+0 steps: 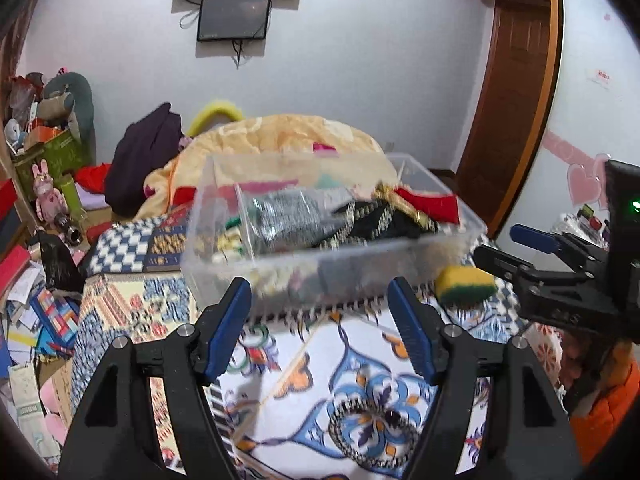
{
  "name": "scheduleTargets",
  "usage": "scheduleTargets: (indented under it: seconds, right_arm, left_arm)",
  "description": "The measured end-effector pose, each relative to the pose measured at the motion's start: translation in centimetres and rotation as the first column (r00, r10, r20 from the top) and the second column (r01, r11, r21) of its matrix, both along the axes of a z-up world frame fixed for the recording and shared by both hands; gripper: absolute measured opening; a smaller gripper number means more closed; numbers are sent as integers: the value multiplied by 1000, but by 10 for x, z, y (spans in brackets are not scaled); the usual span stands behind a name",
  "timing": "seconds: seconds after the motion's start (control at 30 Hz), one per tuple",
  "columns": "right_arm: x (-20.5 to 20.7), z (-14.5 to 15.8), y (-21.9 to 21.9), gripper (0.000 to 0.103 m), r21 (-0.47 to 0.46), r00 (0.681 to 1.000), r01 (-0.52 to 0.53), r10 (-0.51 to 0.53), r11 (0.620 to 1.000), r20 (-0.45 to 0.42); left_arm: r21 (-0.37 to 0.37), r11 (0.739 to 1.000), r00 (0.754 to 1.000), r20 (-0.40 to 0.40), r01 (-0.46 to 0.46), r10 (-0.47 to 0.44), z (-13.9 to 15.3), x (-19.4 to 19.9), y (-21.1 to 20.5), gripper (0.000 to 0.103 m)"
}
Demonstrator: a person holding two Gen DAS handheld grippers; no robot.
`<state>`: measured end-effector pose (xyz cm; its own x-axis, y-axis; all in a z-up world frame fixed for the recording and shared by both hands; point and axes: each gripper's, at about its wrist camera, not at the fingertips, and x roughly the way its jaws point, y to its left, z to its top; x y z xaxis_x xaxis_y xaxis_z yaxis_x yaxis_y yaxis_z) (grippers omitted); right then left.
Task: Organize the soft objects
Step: 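Grasp the yellow sponge with the right gripper while the left grasps the beaded bracelet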
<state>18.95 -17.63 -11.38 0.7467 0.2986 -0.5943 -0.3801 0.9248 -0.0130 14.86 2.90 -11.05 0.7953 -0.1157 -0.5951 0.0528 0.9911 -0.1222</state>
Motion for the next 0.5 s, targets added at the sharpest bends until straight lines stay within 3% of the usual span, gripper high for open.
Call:
scheduleTargets:
  seconds: [0.2,0.33,0.4,0.5]
  right_arm:
    - [16,-27,1,81,0,994,5,-5,1000,-107]
    - [13,-31,2,77,23,991,-19,21,1000,-131]
    - [9,-32,3,53,12,991,-23,24,1000,-134]
    - [6,-40,3,30,9,985,-45,46,999,-169]
  left_arm:
    - [-3,1000,997,-72,17,-17,-23,-5,-6,71]
    - [-13,1000,993,-116,17,-19,-37,-7,-8,71]
    - [-14,1000,991,-132,22,-23,-42,-9,-9,71]
    - [-27,999,989,-140,39,-42,-45,-13,-11,71]
